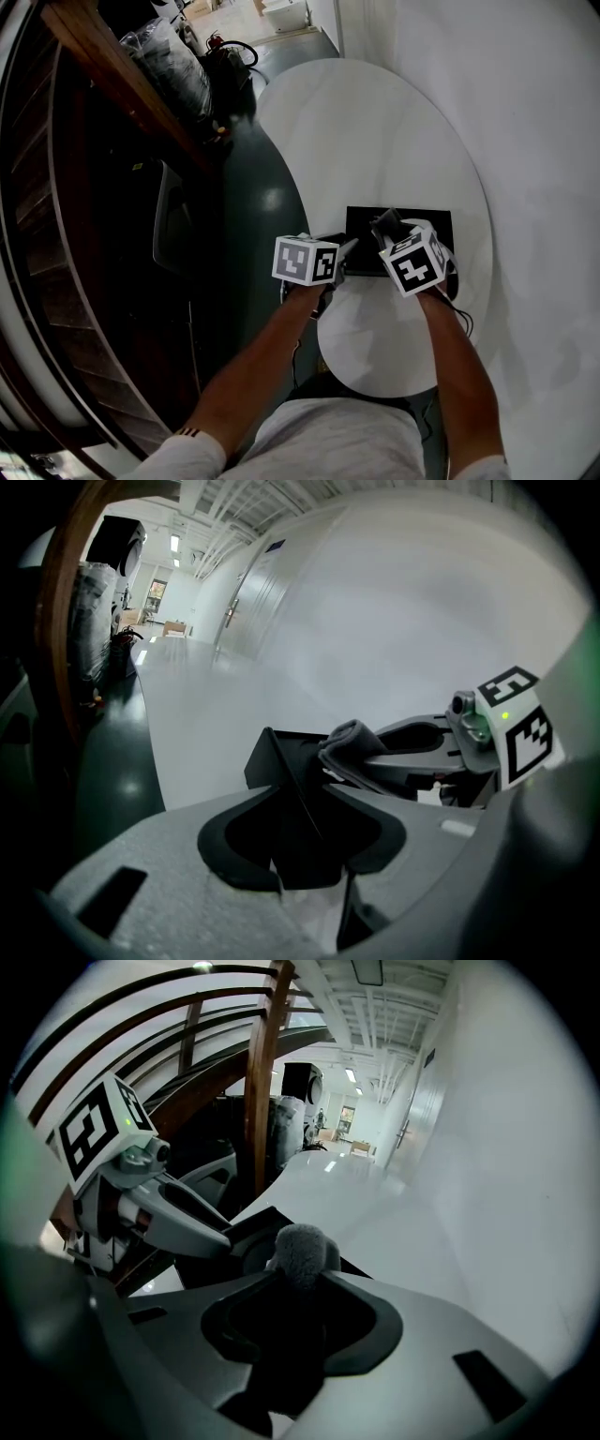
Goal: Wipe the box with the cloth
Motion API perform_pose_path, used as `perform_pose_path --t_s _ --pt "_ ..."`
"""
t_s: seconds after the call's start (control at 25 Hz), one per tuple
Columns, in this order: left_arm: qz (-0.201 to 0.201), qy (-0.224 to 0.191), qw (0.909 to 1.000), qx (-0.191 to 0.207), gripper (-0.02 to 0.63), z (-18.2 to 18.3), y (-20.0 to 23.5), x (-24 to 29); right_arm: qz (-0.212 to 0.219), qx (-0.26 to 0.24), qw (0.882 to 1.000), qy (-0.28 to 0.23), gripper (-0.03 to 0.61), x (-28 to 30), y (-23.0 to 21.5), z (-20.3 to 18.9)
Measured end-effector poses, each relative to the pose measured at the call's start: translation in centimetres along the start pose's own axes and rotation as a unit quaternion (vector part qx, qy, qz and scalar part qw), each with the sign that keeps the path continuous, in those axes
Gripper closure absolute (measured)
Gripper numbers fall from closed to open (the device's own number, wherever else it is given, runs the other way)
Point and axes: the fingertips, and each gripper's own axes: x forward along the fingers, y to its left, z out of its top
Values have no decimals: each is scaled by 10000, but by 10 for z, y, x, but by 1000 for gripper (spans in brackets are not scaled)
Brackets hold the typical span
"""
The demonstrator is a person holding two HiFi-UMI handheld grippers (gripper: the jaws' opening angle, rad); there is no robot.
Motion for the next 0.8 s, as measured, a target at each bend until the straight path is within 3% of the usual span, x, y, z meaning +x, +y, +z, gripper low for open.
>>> perform_pose_path --t_s 0.36,0.8 --pt "-3 -5 10000 -4 469 1 2 -1 -408 449 9980 192 479 -25 -52 -46" --pt "-12 -17 10000 -19 469 0 1 -2 -548 708 9959 89 479 -41 -57 -51"
